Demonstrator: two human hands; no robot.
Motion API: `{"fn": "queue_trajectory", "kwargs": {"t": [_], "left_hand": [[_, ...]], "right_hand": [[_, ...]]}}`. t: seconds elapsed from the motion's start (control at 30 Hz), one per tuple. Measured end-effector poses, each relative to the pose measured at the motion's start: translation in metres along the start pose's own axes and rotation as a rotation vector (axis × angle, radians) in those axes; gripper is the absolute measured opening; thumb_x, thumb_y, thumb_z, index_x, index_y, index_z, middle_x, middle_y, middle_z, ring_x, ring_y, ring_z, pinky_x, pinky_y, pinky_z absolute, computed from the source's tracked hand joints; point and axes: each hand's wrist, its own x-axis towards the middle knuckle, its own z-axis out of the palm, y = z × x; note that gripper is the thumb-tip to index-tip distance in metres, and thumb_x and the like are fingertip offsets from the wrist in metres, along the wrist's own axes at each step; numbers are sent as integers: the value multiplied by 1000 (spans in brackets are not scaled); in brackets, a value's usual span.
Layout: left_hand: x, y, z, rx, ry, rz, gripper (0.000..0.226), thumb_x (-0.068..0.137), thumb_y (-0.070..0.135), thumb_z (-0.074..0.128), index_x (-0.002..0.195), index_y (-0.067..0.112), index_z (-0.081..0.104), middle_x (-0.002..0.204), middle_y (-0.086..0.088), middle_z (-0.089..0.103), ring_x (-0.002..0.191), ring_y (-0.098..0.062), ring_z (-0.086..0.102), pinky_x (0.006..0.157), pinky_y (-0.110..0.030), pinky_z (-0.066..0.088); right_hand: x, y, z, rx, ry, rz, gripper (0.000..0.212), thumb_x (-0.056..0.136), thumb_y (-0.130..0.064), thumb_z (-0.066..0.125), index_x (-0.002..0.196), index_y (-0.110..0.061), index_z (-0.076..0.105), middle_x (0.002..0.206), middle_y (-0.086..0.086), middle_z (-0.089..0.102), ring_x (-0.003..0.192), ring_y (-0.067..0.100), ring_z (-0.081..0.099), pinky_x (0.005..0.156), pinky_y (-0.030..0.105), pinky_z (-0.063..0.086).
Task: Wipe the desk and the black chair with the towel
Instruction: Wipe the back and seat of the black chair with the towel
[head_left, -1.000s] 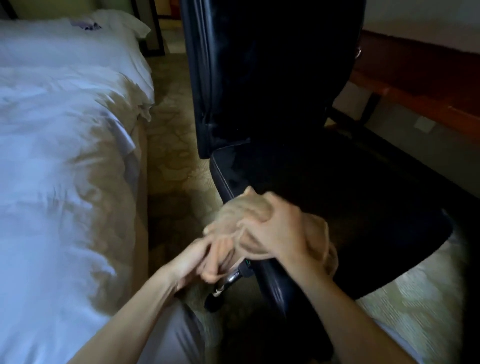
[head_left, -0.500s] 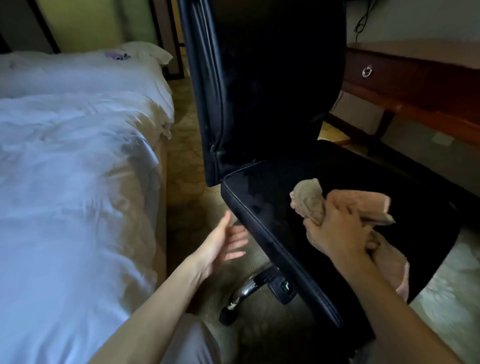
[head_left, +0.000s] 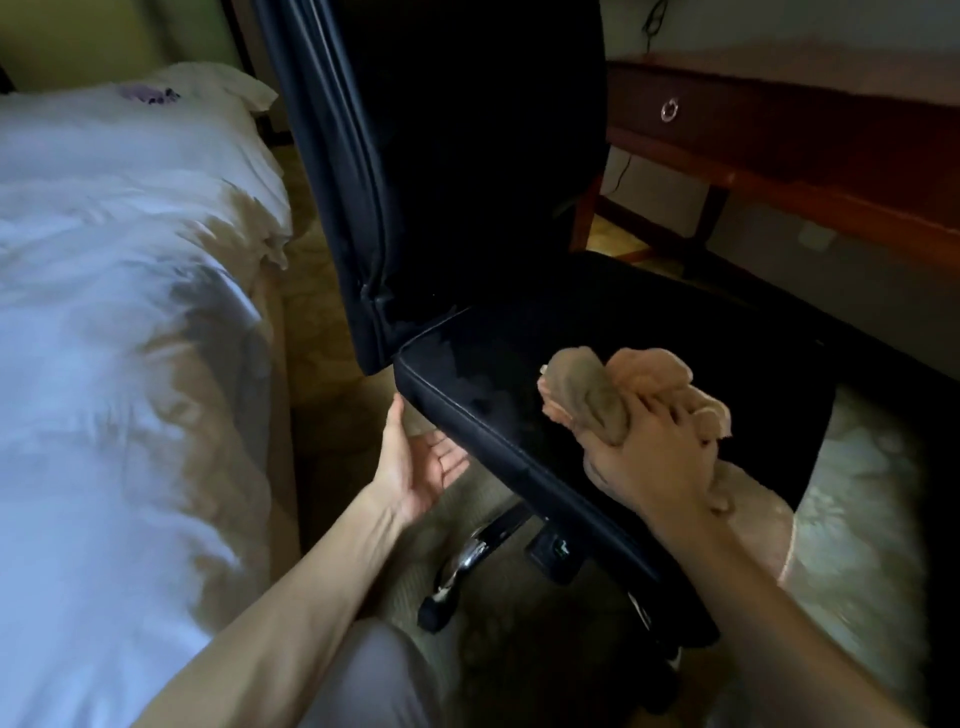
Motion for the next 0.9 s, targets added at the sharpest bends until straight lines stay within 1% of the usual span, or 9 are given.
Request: {"fn": "queue_trajectory", "kwargs": {"t": [0.17, 0.3, 0.37, 0.43, 0.5, 0.57, 0.7, 0.83, 0.9], "left_hand": [[-19, -33, 1, -135, -34, -33, 88, 90, 79, 40, 136, 8, 62, 127, -15, 71, 115, -26, 69, 118, -43, 39], [-36, -54, -9, -235, -85, -124, 80, 100, 67, 34, 136, 4, 67, 140, -24, 63, 128, -38, 62, 114, -51, 41], [-34, -52, -17, -227, -111, -124, 90, 98, 73, 29, 137, 1, 65, 144, -27, 59, 132, -38, 59, 121, -51, 34], [-22, -47, -30, -249, -29, -119, 98, 95, 79, 26, 131, -3, 67, 137, -26, 64, 127, -34, 62, 125, -47, 30], [-11, -41, -44, -255, 108, -83, 84, 100, 69, 26, 131, 0, 63, 129, -21, 70, 124, -29, 65, 122, -44, 34], [-11, -33, -48, -252, 171, -71, 58, 105, 44, 31, 132, 3, 62, 125, -17, 73, 123, -27, 66, 120, -42, 37], [-8, -39, -45, -136, 225, -165, 34, 101, 10, 29, 103, 4, 63, 123, -18, 74, 115, -25, 68, 117, -42, 42], [-9, -42, -59, -186, 376, -187, 47, 105, 21, 29, 142, 4, 52, 123, -18, 73, 105, -28, 68, 91, -39, 51], [-13, -36, -71, -212, 447, -158, 55, 106, 36, 27, 147, 5, 47, 120, -21, 70, 103, -31, 67, 96, -42, 47]], "right_hand": [[-20, -89, 37, 54, 188, -19, 46, 76, -59, 57, 100, -22, 70, 98, 6, 72, 96, 31, 66, 87, 49, 50], [-22, -154, 62, 98, 116, -275, 41, 75, -58, 64, 103, -28, 69, 100, 1, 73, 106, 26, 65, 98, 47, 46], [-10, -154, 52, 169, 81, -307, 36, 78, -59, 62, 98, -30, 69, 93, -1, 71, 90, 25, 68, 78, 38, 51], [4, -135, 39, 213, 232, -252, 33, 80, -56, 61, 98, -29, 66, 92, 3, 66, 77, 29, 68, 62, 32, 45], [18, -113, 29, 234, 374, -179, 43, 78, -50, 70, 115, -28, 64, 106, 4, 67, 93, 29, 68, 75, 37, 52], [30, -108, 25, 184, 270, -148, 62, 76, -47, 75, 128, -20, 57, 117, 6, 68, 110, 30, 66, 93, 48, 53], [18, -124, 32, -14, -22, -346, 58, 72, -64, 68, 118, -31, 63, 111, 2, 71, 106, 31, 64, 91, 40, 47], [11, -109, 2, 129, -317, -543, 41, 66, -70, 60, 94, -39, 61, 96, -10, 71, 95, 24, 68, 89, 37, 52], [8, -87, -9, 168, -341, -578, 39, 66, -66, 63, 92, -37, 65, 89, -12, 70, 89, 22, 68, 88, 38, 53]]}}
